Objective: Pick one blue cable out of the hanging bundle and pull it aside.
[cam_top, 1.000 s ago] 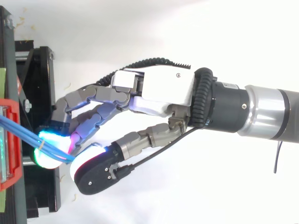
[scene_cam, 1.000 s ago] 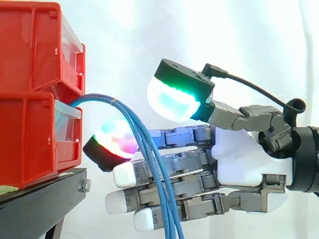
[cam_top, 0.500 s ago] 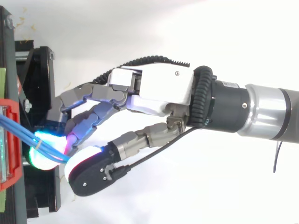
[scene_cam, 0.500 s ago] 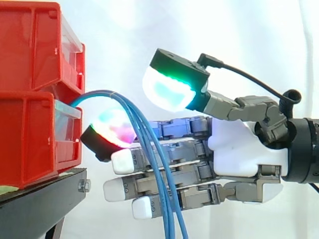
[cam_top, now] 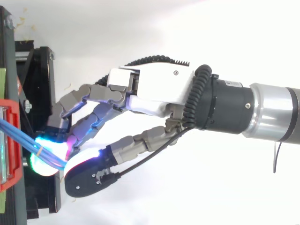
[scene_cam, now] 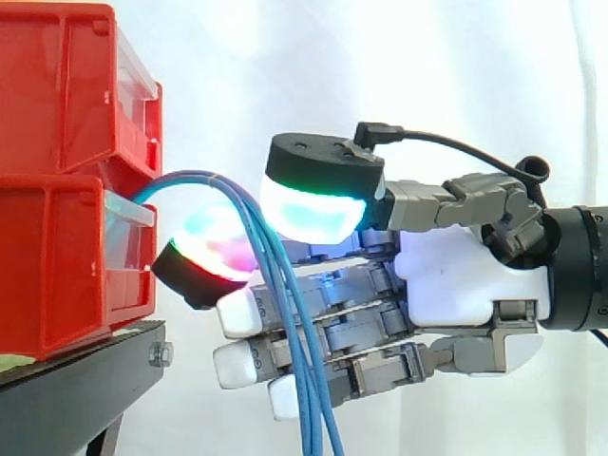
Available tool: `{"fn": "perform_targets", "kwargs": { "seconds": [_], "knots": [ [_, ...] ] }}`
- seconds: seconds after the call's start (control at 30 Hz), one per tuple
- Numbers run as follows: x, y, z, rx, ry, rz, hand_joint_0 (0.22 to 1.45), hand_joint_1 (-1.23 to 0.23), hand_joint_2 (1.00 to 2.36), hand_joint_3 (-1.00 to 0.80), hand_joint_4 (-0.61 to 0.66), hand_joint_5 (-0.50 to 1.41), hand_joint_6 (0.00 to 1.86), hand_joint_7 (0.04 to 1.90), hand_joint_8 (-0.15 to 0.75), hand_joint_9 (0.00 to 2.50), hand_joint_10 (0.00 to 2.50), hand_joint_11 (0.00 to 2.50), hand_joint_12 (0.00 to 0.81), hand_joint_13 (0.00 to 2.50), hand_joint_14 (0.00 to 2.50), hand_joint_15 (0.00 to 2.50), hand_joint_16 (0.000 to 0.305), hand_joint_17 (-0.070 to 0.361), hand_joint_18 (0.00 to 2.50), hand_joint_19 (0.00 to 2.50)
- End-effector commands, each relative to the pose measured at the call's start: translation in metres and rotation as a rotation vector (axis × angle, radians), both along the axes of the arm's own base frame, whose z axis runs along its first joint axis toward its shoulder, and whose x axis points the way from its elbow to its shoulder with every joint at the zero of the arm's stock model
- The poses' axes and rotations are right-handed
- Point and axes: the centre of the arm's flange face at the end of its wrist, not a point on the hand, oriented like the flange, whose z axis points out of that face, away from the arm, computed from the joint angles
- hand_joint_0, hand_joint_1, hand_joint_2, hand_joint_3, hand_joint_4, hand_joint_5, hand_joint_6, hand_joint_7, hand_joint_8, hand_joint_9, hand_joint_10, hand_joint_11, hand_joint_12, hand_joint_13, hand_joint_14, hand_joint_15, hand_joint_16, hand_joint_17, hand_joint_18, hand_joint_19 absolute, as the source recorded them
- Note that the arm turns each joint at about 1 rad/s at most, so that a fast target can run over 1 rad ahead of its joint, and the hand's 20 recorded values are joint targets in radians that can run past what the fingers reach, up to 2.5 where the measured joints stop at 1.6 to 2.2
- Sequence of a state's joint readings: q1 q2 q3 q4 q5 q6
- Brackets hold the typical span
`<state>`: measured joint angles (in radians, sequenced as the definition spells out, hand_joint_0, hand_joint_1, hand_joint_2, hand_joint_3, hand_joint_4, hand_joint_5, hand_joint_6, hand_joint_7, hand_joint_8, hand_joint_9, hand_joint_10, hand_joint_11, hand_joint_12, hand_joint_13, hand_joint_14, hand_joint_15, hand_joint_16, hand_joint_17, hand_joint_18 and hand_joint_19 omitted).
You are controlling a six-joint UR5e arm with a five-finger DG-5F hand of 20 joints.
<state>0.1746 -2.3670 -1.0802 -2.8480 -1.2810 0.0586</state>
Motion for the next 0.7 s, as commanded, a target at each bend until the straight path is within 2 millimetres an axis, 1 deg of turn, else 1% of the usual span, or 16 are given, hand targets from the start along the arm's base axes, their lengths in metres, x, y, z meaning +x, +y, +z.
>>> {"fn": "perform_targets", "kwargs": {
  "seconds": [0.0, 0.03, 0.07, 0.1, 0.23, 0.37, 0.5, 0.57, 0.6, 0.63, 0.67],
  "knots": [
    [0.001, 0.0, 0.001, 0.005, -0.002, 0.0, 0.66, -0.89, 1.01, -0.36, 0.0, -0.08, 0.91, 0.72, 0.213, 0.84, 0.02, 0.32, 0.322, 0.72, 0.02, 0.46, 0.045, 0.101, 0.59, 0.6],
    [0.001, 0.0, 0.003, 0.008, -0.002, 0.0, 0.66, -0.89, 1.01, -0.41, 0.01, -0.08, 0.91, 0.72, 0.216, 0.85, 0.01, 0.32, 0.319, 0.72, 0.02, 0.46, 0.045, 0.101, 0.61, 0.6],
    [0.003, -0.002, 0.009, 0.017, -0.014, -0.003, 0.65, -0.87, 1.0, -0.48, 0.03, -0.08, 0.9, 0.73, 0.212, 0.87, 0.02, 0.32, 0.317, 0.74, 0.02, 0.47, 0.045, 0.1, 0.61, 0.62],
    [0.004, -0.003, 0.011, 0.017, -0.015, -0.005, 0.63, -0.85, 1.0, -0.5, 0.04, -0.07, 0.9, 0.73, 0.215, 0.89, 0.01, 0.32, 0.316, 0.75, 0.02, 0.47, 0.044, 0.1, 0.61, 0.62],
    [0.005, -0.002, 0.015, 0.016, -0.009, -0.003, 0.54, -0.73, 1.0, -0.5, 0.06, -0.06, 0.87, 0.76, 0.226, 0.94, 0.01, 0.31, 0.333, 0.78, 0.02, 0.47, 0.047, 0.105, 0.64, 0.64],
    [0.005, -0.001, 0.016, 0.016, -0.008, -0.003, 0.5, -0.64, 1.0, -0.5, 0.09, -0.05, 0.86, 0.76, 0.24, 0.96, 0.01, 0.29, 0.35, 0.79, 0.02, 0.47, 0.05, 0.112, 0.66, 0.66],
    [0.005, -0.001, 0.016, 0.014, -0.007, -0.003, 0.48, -0.59, 1.0, -0.5, 0.09, -0.05, 0.85, 0.78, 0.254, 0.99, 0.01, 0.3, 0.361, 0.8, 0.02, 0.47, 0.052, 0.116, 0.68, 0.66],
    [0.005, -0.001, 0.016, 0.014, -0.007, -0.003, 0.48, -0.59, 1.0, -0.5, 0.08, -0.05, 0.84, 0.78, 0.252, 1.0, 0.01, 0.29, 0.362, 0.8, 0.02, 0.47, 0.052, 0.117, 0.69, 0.66],
    [0.004, -0.001, 0.015, 0.014, -0.004, -0.003, 0.49, -0.63, 1.0, -0.5, 0.07, -0.05, 0.84, 0.79, 0.246, 1.01, 0.01, 0.3, 0.358, 0.81, 0.02, 0.47, 0.051, 0.115, 0.69, 0.66],
    [0.004, -0.001, 0.015, 0.014, -0.004, -0.003, 0.5, -0.64, 1.0, -0.5, 0.06, -0.05, 0.84, 0.79, 0.243, 1.02, 0.01, 0.3, 0.354, 0.81, 0.02, 0.47, 0.05, 0.113, 0.69, 0.66],
    [0.004, -0.001, 0.015, 0.014, -0.003, -0.003, 0.53, -0.68, 1.0, -0.5, 0.05, -0.05, 0.84, 0.81, 0.234, 1.02, 0.01, 0.3, 0.338, 0.82, 0.02, 0.48, 0.048, 0.107, 0.68, 0.67]
  ]
}}
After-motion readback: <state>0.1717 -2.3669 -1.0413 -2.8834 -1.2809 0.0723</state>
